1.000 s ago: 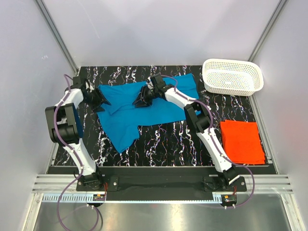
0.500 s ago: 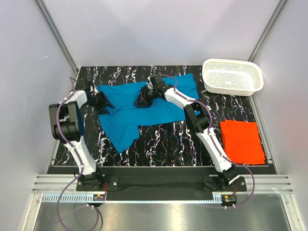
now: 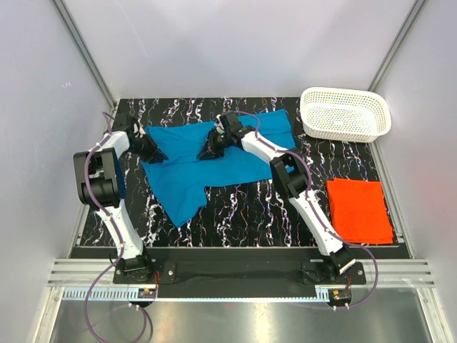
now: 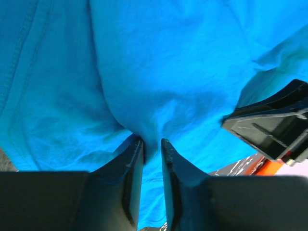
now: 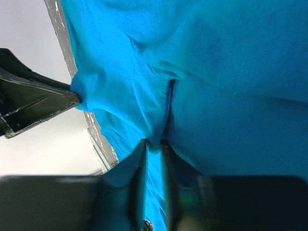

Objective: Fold and stack the t-shirts
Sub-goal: Fold the tshirt

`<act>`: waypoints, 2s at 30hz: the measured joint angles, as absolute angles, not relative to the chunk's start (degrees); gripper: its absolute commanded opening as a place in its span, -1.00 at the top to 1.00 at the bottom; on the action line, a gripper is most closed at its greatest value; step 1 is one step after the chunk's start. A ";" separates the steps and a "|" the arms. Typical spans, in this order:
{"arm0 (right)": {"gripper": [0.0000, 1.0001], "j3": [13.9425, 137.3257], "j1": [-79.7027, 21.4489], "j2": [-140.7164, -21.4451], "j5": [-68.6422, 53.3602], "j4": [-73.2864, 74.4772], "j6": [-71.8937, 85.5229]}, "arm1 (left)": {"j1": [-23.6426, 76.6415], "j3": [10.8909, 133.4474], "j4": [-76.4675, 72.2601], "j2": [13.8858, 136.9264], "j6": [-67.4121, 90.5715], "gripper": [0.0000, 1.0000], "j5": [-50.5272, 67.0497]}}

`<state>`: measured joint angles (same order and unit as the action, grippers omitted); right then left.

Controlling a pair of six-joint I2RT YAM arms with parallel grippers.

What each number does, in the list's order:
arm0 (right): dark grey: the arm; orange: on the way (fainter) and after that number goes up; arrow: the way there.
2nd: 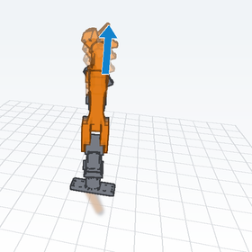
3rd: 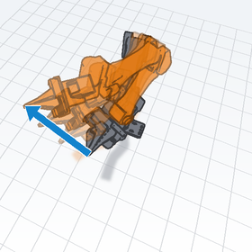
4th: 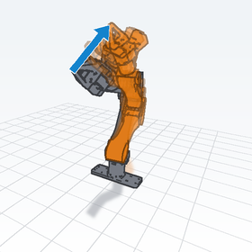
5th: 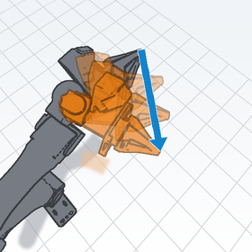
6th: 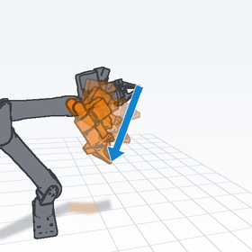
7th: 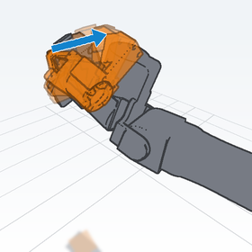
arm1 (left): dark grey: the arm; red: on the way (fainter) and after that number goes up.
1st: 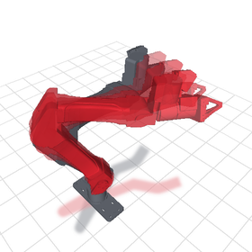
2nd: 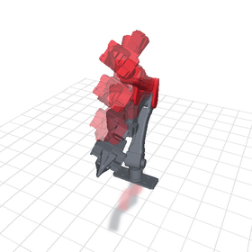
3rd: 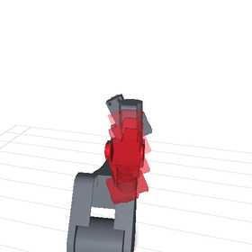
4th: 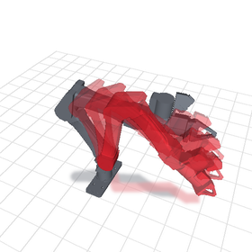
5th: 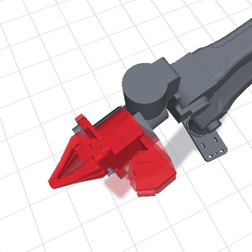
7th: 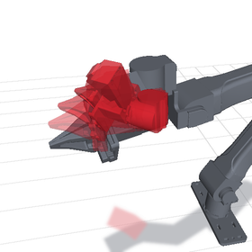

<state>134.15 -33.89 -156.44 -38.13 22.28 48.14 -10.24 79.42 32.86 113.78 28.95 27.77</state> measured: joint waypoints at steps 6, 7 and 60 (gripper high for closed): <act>1.00 134.56 -34.00 -156.53 -37.98 23.16 47.64 | -10.26 81.12 32.82 113.78 29.78 0.74 28.73; 1.00 134.65 -34.00 -156.53 -38.00 23.27 47.64 | -10.26 81.41 32.86 113.78 29.87 0.76 28.80; 0.14 133.34 -21.12 -144.90 -30.61 43.27 33.04 | -12.01 106.94 31.31 129.62 28.16 0.03 16.93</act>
<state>133.34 -21.12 -144.90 -30.61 43.27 33.04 -12.01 106.94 31.31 129.62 28.16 16.93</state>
